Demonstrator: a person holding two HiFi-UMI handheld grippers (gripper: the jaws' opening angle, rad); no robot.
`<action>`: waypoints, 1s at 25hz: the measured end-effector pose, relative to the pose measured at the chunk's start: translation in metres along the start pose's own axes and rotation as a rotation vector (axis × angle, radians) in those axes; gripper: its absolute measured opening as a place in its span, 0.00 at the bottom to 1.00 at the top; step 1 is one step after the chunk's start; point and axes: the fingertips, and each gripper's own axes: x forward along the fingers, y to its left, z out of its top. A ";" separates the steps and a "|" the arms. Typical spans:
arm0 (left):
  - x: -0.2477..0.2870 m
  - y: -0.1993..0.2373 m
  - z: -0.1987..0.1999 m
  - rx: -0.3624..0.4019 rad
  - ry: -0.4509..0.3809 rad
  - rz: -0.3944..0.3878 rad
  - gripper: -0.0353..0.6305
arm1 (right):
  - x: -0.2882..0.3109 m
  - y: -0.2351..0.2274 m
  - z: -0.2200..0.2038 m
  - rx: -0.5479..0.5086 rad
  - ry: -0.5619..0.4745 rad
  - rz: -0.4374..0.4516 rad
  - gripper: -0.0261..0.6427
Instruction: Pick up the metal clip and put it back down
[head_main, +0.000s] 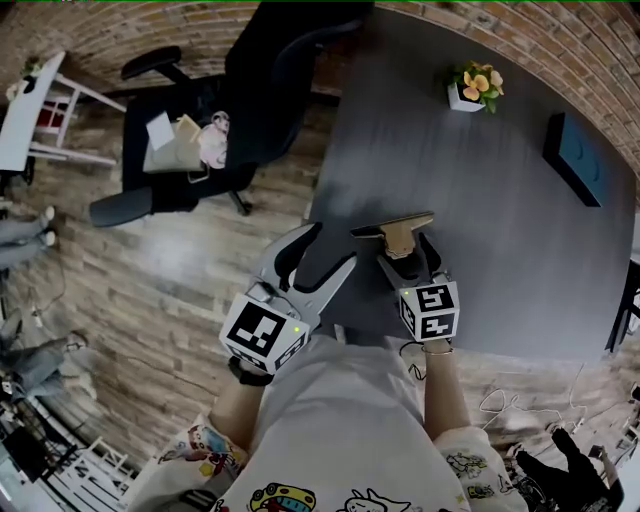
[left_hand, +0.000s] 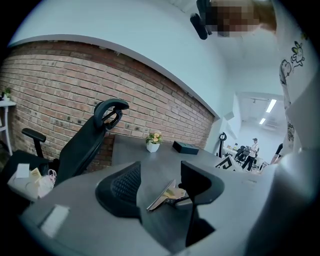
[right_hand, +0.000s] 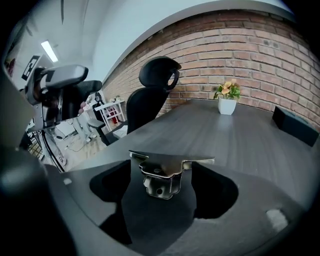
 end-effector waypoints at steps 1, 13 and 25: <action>0.000 0.001 -0.001 -0.001 0.001 0.001 0.44 | 0.002 0.000 -0.001 0.001 0.008 -0.004 0.60; -0.009 0.003 -0.013 -0.017 -0.003 0.023 0.44 | 0.019 0.003 -0.009 -0.017 0.069 -0.035 0.55; -0.016 -0.003 -0.017 -0.016 -0.015 0.027 0.44 | 0.024 0.004 -0.008 -0.076 0.077 -0.040 0.49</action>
